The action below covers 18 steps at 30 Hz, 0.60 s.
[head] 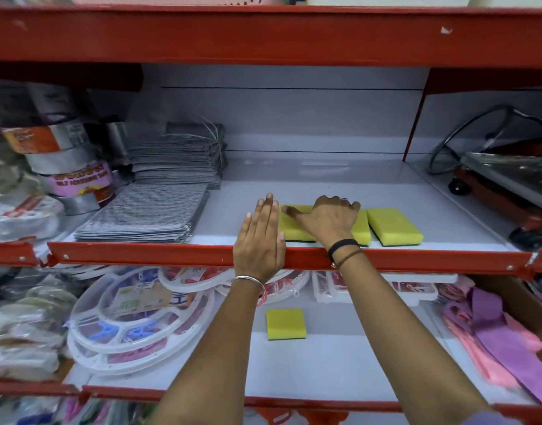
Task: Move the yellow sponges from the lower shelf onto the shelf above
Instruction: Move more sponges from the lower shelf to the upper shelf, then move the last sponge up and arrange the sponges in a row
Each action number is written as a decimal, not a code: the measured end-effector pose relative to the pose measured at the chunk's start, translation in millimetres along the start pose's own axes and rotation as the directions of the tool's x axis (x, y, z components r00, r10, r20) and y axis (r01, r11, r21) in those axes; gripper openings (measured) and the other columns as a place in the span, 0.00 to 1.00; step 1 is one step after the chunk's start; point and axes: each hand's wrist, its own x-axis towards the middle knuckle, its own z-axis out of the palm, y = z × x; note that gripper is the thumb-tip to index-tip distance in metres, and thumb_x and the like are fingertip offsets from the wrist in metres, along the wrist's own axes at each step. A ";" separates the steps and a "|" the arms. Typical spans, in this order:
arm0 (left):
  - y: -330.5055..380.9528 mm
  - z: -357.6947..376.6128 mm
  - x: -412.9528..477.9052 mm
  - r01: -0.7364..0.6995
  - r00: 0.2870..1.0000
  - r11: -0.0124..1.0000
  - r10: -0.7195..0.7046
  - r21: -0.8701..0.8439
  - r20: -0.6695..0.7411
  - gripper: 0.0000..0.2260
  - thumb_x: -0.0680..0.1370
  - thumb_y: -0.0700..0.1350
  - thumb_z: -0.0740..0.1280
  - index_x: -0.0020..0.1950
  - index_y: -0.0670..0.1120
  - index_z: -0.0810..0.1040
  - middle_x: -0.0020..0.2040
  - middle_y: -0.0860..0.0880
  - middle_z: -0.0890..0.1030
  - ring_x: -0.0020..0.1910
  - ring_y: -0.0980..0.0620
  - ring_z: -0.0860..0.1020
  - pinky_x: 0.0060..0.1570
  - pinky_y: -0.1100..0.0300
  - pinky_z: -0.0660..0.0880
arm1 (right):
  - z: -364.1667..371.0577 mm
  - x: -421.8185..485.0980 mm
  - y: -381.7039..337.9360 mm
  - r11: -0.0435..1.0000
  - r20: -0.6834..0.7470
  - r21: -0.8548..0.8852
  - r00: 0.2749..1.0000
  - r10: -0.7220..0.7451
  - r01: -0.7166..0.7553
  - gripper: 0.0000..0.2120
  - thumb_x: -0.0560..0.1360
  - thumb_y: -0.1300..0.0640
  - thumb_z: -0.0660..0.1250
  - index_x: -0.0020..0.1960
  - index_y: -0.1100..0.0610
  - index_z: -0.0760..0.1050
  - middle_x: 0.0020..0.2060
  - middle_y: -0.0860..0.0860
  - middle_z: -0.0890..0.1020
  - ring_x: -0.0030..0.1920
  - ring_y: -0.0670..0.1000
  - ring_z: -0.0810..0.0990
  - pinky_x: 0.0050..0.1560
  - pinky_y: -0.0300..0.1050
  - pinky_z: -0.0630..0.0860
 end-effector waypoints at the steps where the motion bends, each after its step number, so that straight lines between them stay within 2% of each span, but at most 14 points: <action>1: -0.2 0.2 0.1 -0.001 1.000 1.000 0.001 0.000 -0.004 0.25 0.78 0.48 0.50 0.73 0.40 0.62 0.73 0.43 0.65 0.73 0.48 0.62 0.71 0.54 0.56 | -4.9 -7.8 4.7 0.999 -0.061 0.047 0.998 -0.005 0.007 0.40 0.67 0.25 0.56 0.49 0.61 0.80 0.50 0.60 0.83 0.54 0.60 0.79 0.58 0.53 0.68; 3: -0.3 0.4 -0.4 -0.003 1.000 1.000 0.003 -0.004 -0.015 0.24 0.78 0.48 0.50 0.73 0.40 0.63 0.73 0.43 0.65 0.73 0.48 0.63 0.71 0.54 0.56 | -9.6 -30.0 16.1 0.980 -0.198 0.180 0.979 -0.044 0.081 0.32 0.69 0.30 0.60 0.47 0.59 0.79 0.48 0.57 0.83 0.51 0.59 0.79 0.54 0.52 0.70; 6: 0.6 -0.2 -0.3 -0.010 0.999 1.000 0.009 -0.017 -0.033 0.24 0.79 0.48 0.49 0.72 0.39 0.63 0.73 0.42 0.66 0.72 0.47 0.64 0.70 0.54 0.57 | -1.1 -75.3 35.3 0.886 -0.399 0.387 0.913 -0.087 0.254 0.20 0.71 0.38 0.63 0.41 0.55 0.76 0.40 0.51 0.81 0.44 0.55 0.79 0.47 0.50 0.71; 9: 0.8 0.7 -1.4 -0.023 0.998 1.000 0.023 -0.011 -0.050 0.24 0.78 0.47 0.50 0.72 0.38 0.64 0.72 0.42 0.67 0.72 0.46 0.65 0.70 0.53 0.58 | 30.3 -116.2 51.7 0.775 -0.453 0.498 0.879 -0.151 0.389 0.14 0.73 0.46 0.65 0.37 0.56 0.74 0.35 0.50 0.78 0.38 0.51 0.75 0.42 0.47 0.69; 12: 0.4 3.5 -1.8 -0.012 0.999 1.000 0.011 -0.014 -0.049 0.24 0.78 0.47 0.51 0.72 0.39 0.63 0.73 0.42 0.66 0.72 0.46 0.64 0.71 0.54 0.56 | 84.0 -142.8 64.3 0.757 -0.321 0.525 0.915 -0.246 0.388 0.11 0.73 0.50 0.65 0.38 0.57 0.74 0.35 0.50 0.77 0.38 0.51 0.74 0.42 0.46 0.69; 15: 0.7 4.1 -1.1 -0.012 0.998 1.000 0.011 -0.013 -0.059 0.25 0.78 0.47 0.51 0.73 0.39 0.62 0.73 0.42 0.65 0.73 0.46 0.63 0.71 0.55 0.55 | 140.8 -158.0 74.5 0.803 -0.048 0.525 0.951 -0.304 0.284 0.12 0.72 0.49 0.63 0.42 0.58 0.76 0.38 0.51 0.79 0.41 0.55 0.77 0.45 0.49 0.73; 18: -0.2 6.7 -0.8 -0.012 0.996 1.000 0.011 -0.008 -0.084 0.24 0.78 0.48 0.51 0.73 0.39 0.62 0.73 0.42 0.65 0.73 0.46 0.63 0.71 0.54 0.56 | 190.0 -160.3 81.3 0.880 0.290 0.429 0.891 -0.350 0.205 0.19 0.73 0.49 0.64 0.58 0.60 0.76 0.52 0.56 0.79 0.54 0.59 0.78 0.55 0.52 0.71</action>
